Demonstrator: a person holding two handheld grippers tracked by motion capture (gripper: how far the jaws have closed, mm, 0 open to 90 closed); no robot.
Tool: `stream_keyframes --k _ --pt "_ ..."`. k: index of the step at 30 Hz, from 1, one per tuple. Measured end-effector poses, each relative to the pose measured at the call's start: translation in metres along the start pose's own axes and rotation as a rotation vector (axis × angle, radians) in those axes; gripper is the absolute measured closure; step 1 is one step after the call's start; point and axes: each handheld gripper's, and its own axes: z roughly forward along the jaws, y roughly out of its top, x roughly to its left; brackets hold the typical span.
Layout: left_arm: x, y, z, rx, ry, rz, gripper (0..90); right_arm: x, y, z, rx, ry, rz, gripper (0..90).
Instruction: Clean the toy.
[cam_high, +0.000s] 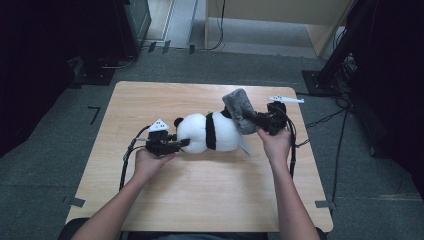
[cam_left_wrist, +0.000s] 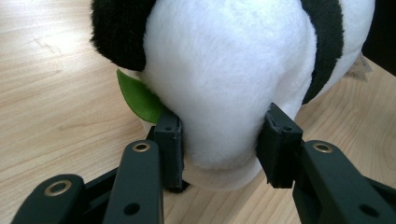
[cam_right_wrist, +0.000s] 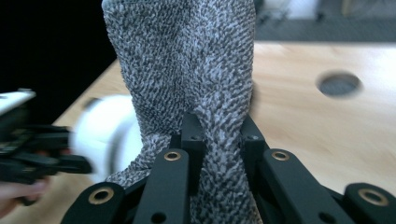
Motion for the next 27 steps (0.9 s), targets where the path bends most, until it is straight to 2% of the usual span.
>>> stream_keyframes --k 4,8,9,10,11,16,19,21,23,25,27 --pt "-0.003 -0.002 0.0 -0.014 0.006 0.01 56.8 0.036 0.006 0.006 -0.004 0.065 -0.076 79.0" --pt "-0.004 -0.002 0.0 -0.015 0.01 0.01 56.7 0.066 0.002 0.025 0.037 0.115 -0.137 78.9" --pt "-0.005 -0.002 0.0 -0.017 0.013 0.01 56.7 0.066 0.002 0.025 0.037 0.115 -0.137 78.9" --pt "-0.006 -0.002 0.0 -0.019 0.017 0.014 56.6 0.077 -0.001 0.036 0.067 0.13 -0.166 78.9" --pt "-0.007 -0.002 0.0 -0.019 0.019 0.013 56.6 0.082 -0.003 0.041 0.079 0.138 -0.177 78.9" --pt "-0.009 -0.004 0.0 -0.033 0.024 -0.004 56.2 0.102 -0.011 0.066 0.127 0.193 -0.197 78.9" --pt "-0.011 -0.006 0.0 -0.038 0.033 0.005 56.2 0.112 -0.017 0.08 0.156 0.227 -0.207 78.7" --pt "-0.013 -0.007 -0.001 -0.041 0.037 0.018 56.3 0.115 -0.022 0.089 0.185 0.227 -0.221 78.7" --pt "-0.014 -0.008 -0.001 -0.036 0.046 0.021 56.4 0.114 -0.029 0.098 0.214 0.198 -0.249 78.7" --pt "-0.013 -0.007 0.0 -0.04 0.04 0.012 56.6 0.108 -0.031 0.099 0.198 0.214 -0.233 78.8" --pt "-0.014 -0.007 0.001 -0.039 0.043 0.013 57.0 0.105 -0.029 0.098 0.201 0.204 -0.238 78.8"
